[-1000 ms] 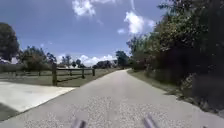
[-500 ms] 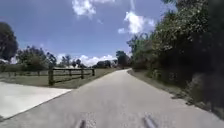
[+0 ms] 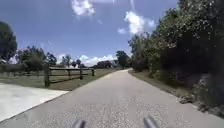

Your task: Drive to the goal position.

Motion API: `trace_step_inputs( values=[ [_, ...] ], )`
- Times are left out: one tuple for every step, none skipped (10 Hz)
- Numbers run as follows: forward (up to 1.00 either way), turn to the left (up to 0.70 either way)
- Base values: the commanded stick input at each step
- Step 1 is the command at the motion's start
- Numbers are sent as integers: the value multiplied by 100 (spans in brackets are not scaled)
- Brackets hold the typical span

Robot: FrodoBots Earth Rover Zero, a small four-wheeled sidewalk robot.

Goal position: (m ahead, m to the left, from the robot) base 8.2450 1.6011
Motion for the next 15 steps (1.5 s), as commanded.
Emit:
trace_step_inputs(
  values=[
    [50, 0],
    [50, 0],
    [50, 0],
    [50, 0],
    [50, 0],
    [50, 0],
    [50, 0],
    [50, 0],
    [50, 0],
    [50, 0],
    [50, 0],
    [50, 0],
    [50, 0],
    [50, 0],
    [50, 0]
  ],
)
